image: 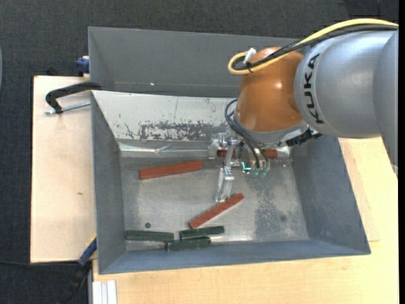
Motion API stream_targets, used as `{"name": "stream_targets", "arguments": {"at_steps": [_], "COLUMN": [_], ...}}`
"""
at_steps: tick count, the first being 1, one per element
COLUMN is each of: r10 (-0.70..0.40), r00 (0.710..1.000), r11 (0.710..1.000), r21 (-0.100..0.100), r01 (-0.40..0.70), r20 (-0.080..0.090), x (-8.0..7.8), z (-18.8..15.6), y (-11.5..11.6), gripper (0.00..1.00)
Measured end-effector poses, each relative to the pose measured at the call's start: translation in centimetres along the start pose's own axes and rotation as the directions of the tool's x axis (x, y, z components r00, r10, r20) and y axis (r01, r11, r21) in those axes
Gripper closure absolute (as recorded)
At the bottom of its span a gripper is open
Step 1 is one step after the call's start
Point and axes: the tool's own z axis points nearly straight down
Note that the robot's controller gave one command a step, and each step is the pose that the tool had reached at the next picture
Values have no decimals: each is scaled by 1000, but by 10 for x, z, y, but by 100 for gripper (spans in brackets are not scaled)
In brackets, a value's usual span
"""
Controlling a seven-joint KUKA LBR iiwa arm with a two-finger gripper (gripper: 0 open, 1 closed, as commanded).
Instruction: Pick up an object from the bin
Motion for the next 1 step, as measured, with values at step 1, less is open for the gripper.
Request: {"name": "stream_targets", "arguments": {"at_steps": [1], "r10": [1], "r00": [1000], "r11": [1000], "r21": [0], "r01": [-1], "r20": [8], "x": [-2], "z": [-5], "y": [0], "gripper": [0]}}
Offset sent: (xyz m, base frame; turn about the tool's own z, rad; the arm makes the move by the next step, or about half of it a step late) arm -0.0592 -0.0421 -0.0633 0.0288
